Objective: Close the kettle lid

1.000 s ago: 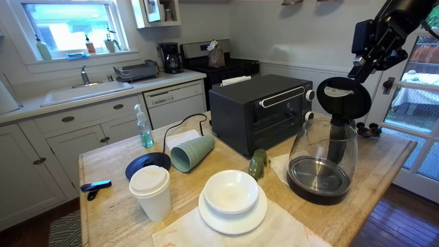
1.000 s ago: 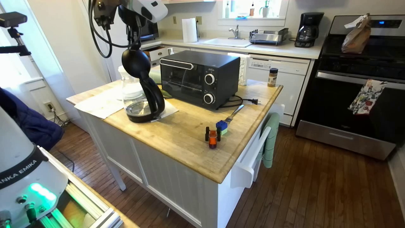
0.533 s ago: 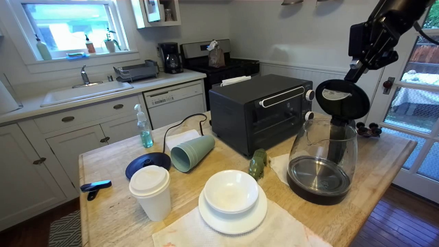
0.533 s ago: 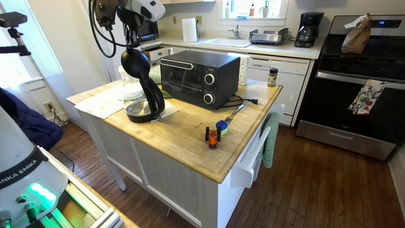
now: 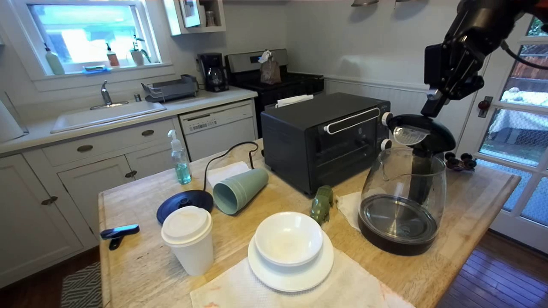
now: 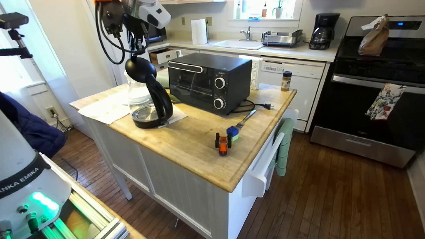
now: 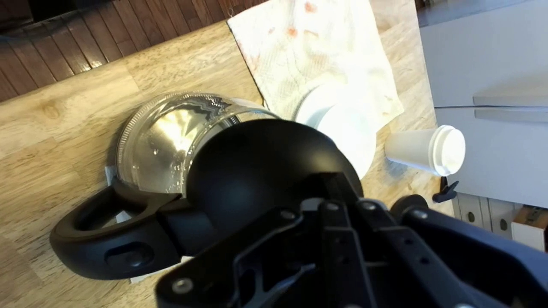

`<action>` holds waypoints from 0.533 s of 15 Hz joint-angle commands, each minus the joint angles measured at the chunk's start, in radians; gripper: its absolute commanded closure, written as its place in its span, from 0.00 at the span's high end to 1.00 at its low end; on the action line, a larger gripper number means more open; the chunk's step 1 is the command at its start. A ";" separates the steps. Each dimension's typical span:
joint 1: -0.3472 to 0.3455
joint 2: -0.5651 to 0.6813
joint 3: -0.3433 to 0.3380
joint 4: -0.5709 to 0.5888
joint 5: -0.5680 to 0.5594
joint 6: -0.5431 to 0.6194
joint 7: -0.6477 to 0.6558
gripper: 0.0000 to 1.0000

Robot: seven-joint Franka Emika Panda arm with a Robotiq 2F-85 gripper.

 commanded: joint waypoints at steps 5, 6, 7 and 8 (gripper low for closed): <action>0.022 0.041 0.040 0.008 -0.052 0.035 -0.012 0.00; 0.026 0.040 0.050 0.008 -0.071 0.041 -0.008 0.00; 0.030 0.039 0.058 0.009 -0.089 0.043 -0.005 0.00; 0.035 0.041 0.063 0.010 -0.104 0.039 -0.005 0.00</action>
